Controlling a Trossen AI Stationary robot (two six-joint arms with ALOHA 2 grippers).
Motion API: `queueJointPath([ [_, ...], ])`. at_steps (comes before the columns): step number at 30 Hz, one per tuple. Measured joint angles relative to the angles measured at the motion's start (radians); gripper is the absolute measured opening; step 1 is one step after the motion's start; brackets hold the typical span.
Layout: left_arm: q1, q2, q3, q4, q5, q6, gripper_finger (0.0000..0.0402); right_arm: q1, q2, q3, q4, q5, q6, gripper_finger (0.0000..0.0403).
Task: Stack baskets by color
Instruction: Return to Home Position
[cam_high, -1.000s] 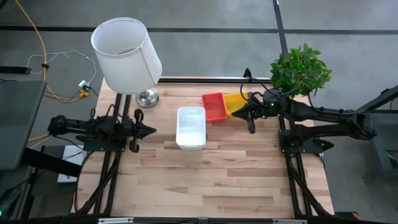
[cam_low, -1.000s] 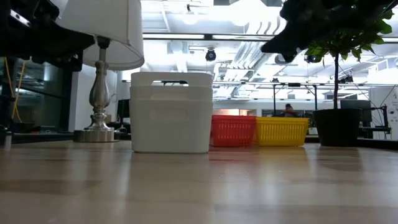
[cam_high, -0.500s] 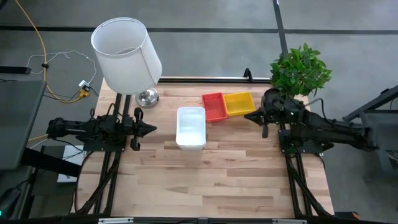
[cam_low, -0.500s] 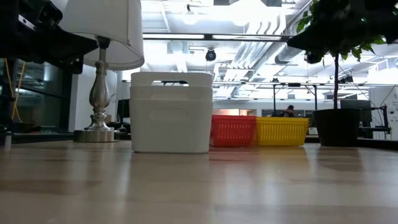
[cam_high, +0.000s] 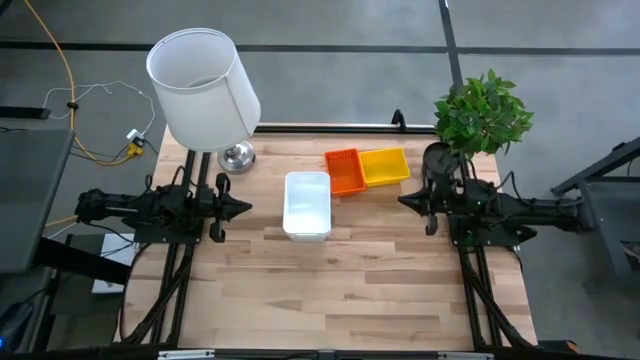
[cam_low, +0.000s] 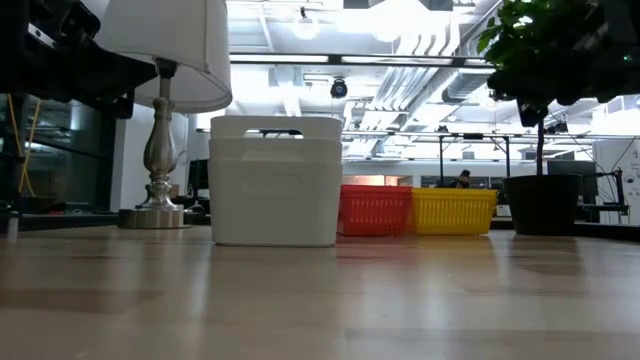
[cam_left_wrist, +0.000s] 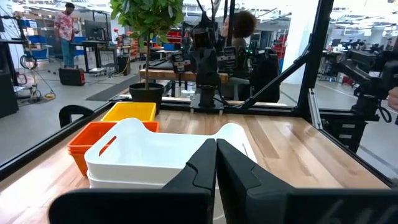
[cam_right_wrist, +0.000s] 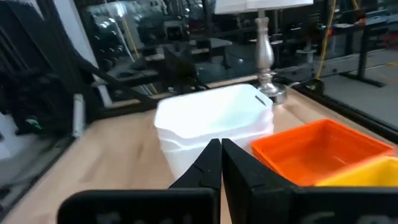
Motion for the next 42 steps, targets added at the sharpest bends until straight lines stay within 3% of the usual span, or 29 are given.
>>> queueJointPath([
  [4,0.000,0.000,0.000,0.000,0.000,0.000,0.0000,0.018,-0.043,-0.001,-0.046,0.093,-0.042,0.0000],
  [14,0.000,0.000,0.000,0.000,0.001,0.000,0.0000,0.018,-0.213,-0.039,-0.067,0.036,-0.086,0.0000],
  [26,0.000,0.001,0.000,0.000,0.003,0.000,0.0001,0.057,-0.210,-0.080,-0.029,-0.006,-0.110,0.0000],
  [33,0.000,0.001,0.000,0.000,0.002,0.000,0.0001,0.165,-0.208,-0.080,-0.059,0.176,-0.184,0.0000],
  [42,0.000,0.001,0.000,0.000,0.002,0.000,0.0001,0.194,-0.206,-0.080,-0.066,0.171,-0.233,0.0000],
])
